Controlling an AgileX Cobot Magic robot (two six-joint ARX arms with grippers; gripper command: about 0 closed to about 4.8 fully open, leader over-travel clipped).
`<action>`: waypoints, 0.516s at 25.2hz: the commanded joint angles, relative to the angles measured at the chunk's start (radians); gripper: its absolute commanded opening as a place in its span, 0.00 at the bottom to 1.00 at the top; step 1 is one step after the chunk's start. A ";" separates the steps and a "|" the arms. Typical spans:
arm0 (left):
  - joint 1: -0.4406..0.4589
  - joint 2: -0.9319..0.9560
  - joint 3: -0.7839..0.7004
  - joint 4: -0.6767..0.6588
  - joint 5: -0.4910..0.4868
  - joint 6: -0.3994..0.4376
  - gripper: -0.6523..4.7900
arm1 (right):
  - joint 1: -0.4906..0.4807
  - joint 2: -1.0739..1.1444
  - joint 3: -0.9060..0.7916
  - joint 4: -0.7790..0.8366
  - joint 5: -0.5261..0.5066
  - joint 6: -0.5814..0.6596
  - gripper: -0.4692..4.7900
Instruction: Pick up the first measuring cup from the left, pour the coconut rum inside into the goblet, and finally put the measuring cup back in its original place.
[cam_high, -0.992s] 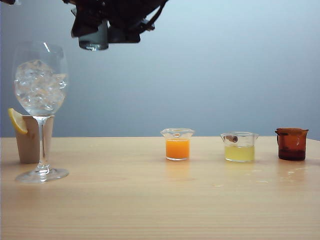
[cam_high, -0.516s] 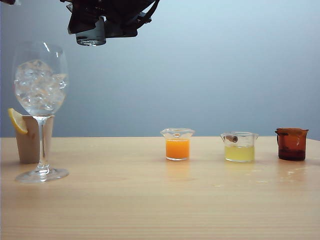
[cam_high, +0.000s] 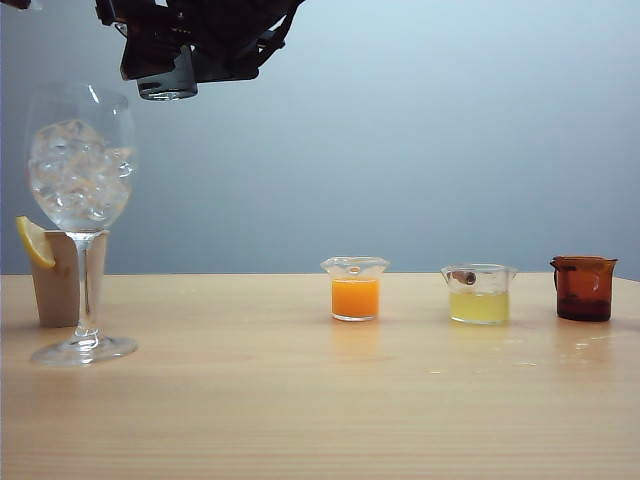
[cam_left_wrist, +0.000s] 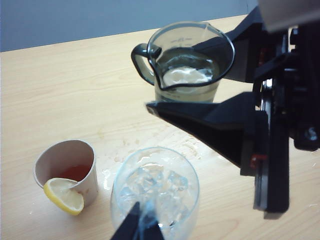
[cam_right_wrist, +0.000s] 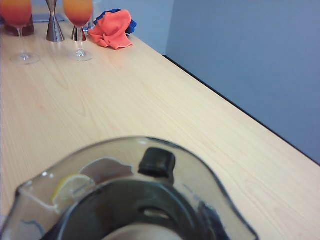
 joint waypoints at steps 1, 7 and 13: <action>-0.001 -0.002 0.003 0.013 0.005 -0.003 0.11 | 0.006 -0.007 0.007 0.026 0.000 -0.024 0.40; -0.001 -0.002 0.003 0.013 0.005 -0.003 0.11 | 0.007 -0.007 0.007 0.023 -0.003 -0.099 0.40; -0.001 -0.002 0.003 0.013 0.005 -0.003 0.11 | 0.006 -0.007 0.007 0.023 -0.020 -0.165 0.40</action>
